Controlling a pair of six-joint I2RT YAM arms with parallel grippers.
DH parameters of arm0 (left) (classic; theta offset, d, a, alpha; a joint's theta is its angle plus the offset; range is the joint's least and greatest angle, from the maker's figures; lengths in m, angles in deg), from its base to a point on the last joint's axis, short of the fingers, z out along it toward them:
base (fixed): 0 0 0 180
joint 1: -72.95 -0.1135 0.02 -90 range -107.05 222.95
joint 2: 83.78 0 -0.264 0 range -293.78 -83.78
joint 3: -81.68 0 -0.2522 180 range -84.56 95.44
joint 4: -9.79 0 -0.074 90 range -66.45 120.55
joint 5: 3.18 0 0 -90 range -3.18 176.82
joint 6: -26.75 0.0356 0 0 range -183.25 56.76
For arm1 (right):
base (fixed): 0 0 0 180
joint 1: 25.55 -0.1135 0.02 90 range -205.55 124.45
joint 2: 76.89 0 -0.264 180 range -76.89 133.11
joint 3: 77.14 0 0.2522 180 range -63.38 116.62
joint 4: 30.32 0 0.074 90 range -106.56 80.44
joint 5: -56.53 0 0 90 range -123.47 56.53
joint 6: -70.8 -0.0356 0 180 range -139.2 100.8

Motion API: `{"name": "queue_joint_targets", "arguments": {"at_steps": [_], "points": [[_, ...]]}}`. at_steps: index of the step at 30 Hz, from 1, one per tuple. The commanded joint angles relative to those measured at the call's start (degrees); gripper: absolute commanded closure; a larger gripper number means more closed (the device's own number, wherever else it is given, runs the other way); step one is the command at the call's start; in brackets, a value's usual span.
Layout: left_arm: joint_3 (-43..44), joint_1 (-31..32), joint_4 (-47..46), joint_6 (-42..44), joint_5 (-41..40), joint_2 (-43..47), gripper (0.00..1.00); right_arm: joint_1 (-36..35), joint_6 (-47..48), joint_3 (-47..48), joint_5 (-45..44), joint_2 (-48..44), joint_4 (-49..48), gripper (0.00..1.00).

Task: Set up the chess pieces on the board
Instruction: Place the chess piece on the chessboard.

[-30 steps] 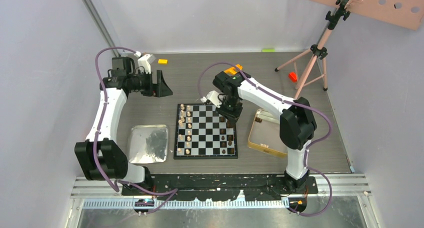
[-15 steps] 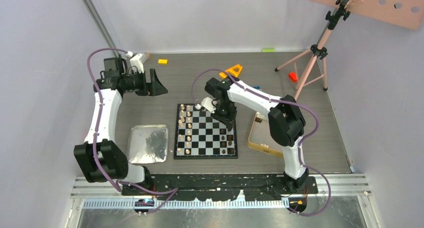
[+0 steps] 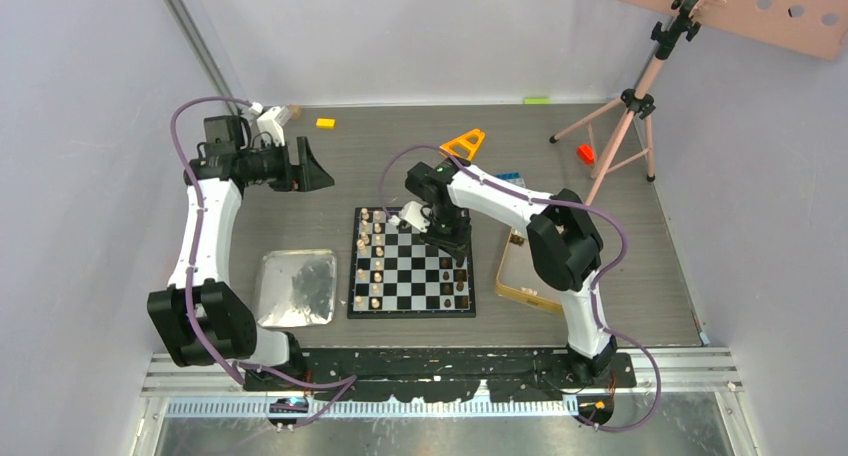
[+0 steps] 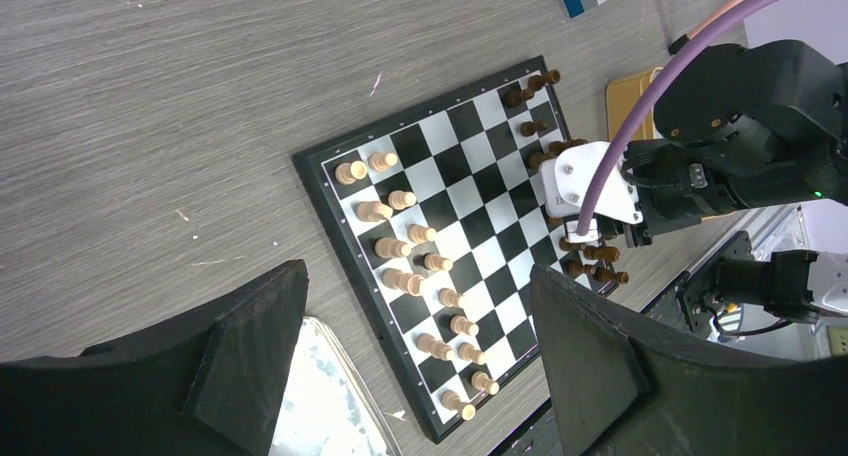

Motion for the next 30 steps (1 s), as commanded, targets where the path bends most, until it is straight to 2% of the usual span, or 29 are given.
{"name": "queue_joint_targets", "arguments": {"at_steps": [1, 10, 16, 18, 24, 30], "points": [[-0.1, -0.8, -0.3, -0.4, 2.1, 2.0, 0.16, -0.5, 0.6, 1.8, -1.2, 0.4, 0.9, 0.98], [-0.3, -1.2, -0.5, -0.6, 2.6, 1.9, 0.15, -0.7, 0.0, 2.3, -1.1, 0.7, 1.0, 0.88], [-0.6, -1.7, -0.6, -0.6, 2.9, 2.1, 0.15, -0.8, -0.7, 2.3, -1.1, 0.7, 1.0, 0.77], [-0.7, -1.8, -0.6, -0.7, 3.0, 2.1, 0.15, -0.8, -1.0, 2.4, -1.2, 0.6, 1.1, 0.7], [-0.7, -1.9, -0.8, -0.8, 3.0, 2.0, 0.15, -0.8, -2.1, 2.6, -1.6, -0.5, 0.8, 0.57], [-0.7, -1.9, -0.9, -0.9, 3.0, 1.7, 0.15, -0.5, -3.3, 3.2, -0.6, -2.7, 0.3, 0.54]]}}
